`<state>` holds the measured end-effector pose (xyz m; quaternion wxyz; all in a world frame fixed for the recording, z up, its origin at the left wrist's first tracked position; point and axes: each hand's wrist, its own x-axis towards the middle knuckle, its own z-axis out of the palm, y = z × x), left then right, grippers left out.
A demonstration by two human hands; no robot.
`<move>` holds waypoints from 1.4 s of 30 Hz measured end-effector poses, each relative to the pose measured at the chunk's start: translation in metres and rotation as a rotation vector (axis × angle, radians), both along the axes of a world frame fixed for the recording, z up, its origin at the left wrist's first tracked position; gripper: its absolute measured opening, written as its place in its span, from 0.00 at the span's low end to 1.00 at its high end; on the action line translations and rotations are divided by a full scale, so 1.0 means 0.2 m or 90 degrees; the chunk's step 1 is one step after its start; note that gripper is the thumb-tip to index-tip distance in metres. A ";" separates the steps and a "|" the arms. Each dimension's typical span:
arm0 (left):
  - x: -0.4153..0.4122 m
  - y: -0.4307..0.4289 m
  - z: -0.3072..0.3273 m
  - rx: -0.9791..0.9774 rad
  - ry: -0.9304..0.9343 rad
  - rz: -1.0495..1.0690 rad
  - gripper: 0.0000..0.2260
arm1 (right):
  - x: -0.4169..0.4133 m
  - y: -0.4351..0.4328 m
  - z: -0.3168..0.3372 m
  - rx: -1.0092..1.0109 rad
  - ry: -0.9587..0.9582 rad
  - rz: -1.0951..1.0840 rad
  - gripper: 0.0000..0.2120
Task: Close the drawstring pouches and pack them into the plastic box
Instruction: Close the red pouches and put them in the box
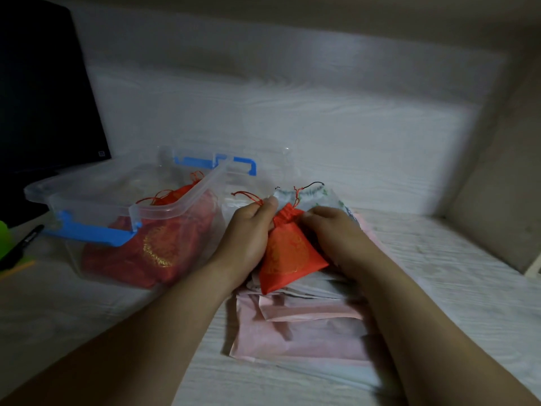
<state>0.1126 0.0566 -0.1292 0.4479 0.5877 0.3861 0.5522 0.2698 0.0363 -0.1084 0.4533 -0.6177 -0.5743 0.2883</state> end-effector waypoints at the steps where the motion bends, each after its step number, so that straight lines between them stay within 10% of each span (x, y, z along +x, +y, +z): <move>1: 0.00 0.00 0.00 0.005 0.004 -0.013 0.23 | 0.00 -0.01 0.01 -0.007 0.128 0.021 0.12; 3: 0.00 0.00 0.00 0.018 0.015 -0.034 0.22 | -0.01 -0.04 0.03 -0.027 0.253 0.108 0.14; 16: -0.01 -0.01 0.00 0.083 0.105 -0.016 0.21 | -0.05 -0.06 0.01 -0.009 0.142 0.223 0.02; 24: -0.02 0.02 -0.01 -0.034 -0.006 -0.071 0.11 | -0.04 -0.02 0.00 -0.079 0.455 0.141 0.15; 32: -0.01 0.00 0.01 -0.019 0.048 -0.043 0.13 | -0.04 0.01 -0.02 -0.100 0.509 0.231 0.12; 42: -0.06 0.02 0.07 -0.195 -0.347 -0.191 0.16 | -0.05 0.01 -0.03 -0.157 0.428 0.202 0.09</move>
